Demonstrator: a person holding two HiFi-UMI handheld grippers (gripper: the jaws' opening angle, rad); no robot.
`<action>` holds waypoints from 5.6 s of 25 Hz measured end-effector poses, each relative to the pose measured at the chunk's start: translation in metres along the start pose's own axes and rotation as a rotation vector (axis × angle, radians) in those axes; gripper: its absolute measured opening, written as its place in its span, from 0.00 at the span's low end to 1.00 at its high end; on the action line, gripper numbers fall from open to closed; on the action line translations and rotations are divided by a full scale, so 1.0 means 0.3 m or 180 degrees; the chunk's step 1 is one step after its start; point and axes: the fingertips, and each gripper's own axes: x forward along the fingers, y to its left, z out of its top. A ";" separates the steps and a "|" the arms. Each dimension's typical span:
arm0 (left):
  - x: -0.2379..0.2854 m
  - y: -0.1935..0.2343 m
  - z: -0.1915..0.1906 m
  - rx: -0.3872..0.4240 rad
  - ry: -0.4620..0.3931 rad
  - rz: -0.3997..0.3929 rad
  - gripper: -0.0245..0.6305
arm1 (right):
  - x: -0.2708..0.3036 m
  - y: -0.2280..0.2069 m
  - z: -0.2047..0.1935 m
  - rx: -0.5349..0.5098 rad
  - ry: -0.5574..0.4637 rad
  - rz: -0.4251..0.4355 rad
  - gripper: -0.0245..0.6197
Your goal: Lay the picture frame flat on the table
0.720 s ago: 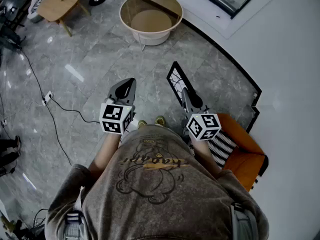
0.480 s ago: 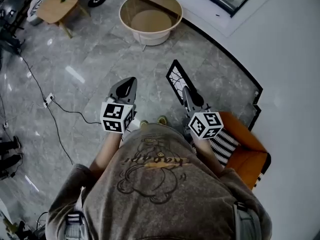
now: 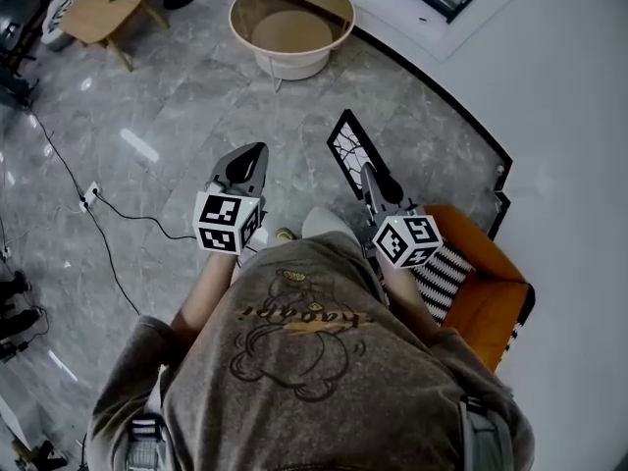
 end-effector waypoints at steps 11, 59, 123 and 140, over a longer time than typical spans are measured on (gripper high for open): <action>0.038 0.120 -0.018 -0.0058 -0.0052 0.0009 0.06 | 0.140 0.044 -0.006 -0.0016 -0.0072 0.0102 0.11; 0.913 0.484 0.305 -0.0349 0.0119 0.0008 0.06 | 0.952 -0.421 0.389 0.0064 0.0112 0.0289 0.11; 1.887 1.176 0.638 -0.0533 0.0242 -0.0080 0.07 | 2.077 -0.814 0.723 0.0102 0.0432 0.0302 0.11; 2.141 1.262 0.691 -0.0446 0.0348 -0.0067 0.07 | 2.272 -0.979 0.769 0.0211 0.0475 0.0280 0.11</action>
